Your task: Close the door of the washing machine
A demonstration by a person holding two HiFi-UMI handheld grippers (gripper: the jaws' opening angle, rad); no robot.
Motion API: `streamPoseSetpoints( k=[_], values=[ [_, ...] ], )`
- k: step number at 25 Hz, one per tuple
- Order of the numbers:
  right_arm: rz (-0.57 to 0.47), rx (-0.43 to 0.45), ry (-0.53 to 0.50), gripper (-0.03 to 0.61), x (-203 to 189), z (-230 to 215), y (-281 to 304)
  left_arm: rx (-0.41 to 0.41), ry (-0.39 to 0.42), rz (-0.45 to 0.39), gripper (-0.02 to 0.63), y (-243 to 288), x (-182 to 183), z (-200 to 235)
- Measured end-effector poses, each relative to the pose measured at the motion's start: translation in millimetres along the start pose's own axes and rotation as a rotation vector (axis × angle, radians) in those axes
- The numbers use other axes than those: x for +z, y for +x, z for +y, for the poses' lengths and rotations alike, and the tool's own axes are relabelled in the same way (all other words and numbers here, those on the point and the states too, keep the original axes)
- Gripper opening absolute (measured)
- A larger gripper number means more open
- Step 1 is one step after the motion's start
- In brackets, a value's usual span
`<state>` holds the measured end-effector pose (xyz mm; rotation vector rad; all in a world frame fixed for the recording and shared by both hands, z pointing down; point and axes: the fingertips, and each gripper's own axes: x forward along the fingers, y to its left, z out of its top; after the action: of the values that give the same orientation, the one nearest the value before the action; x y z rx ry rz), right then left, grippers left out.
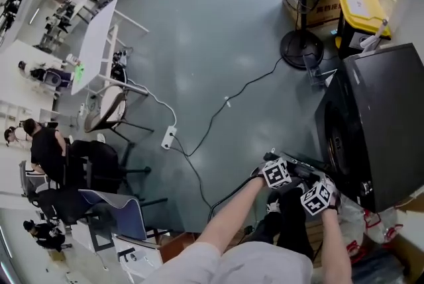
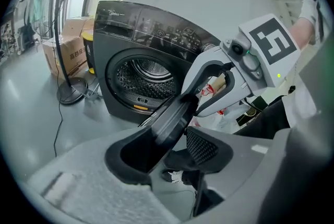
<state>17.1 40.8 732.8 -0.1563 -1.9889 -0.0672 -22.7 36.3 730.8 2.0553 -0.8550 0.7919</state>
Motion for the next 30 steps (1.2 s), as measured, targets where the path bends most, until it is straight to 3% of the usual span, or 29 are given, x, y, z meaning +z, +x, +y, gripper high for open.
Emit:
streamPoseSetpoints(
  k=[10,16,21,30],
  values=[
    [-0.070,-0.054,0.096,0.141,4.0,-35.4,2.3,0.016,0.025,0.057,0.230,8.7,33.0,30.9],
    [-0.075,-0.044,0.143,0.138,4.1,-49.6,3.1,-0.051,0.065,0.140,0.233,21.1,38.7,39.5],
    [-0.116,-0.079,0.202,0.137,16.4,-63.2,10.1,-0.054,0.089,0.147,0.235,9.0,51.9,54.0],
    [-0.089,-0.113,0.252,0.137,9.2,-77.6,3.6,-0.084,0.147,0.148,0.236,20.6,68.4,60.3]
  ],
)
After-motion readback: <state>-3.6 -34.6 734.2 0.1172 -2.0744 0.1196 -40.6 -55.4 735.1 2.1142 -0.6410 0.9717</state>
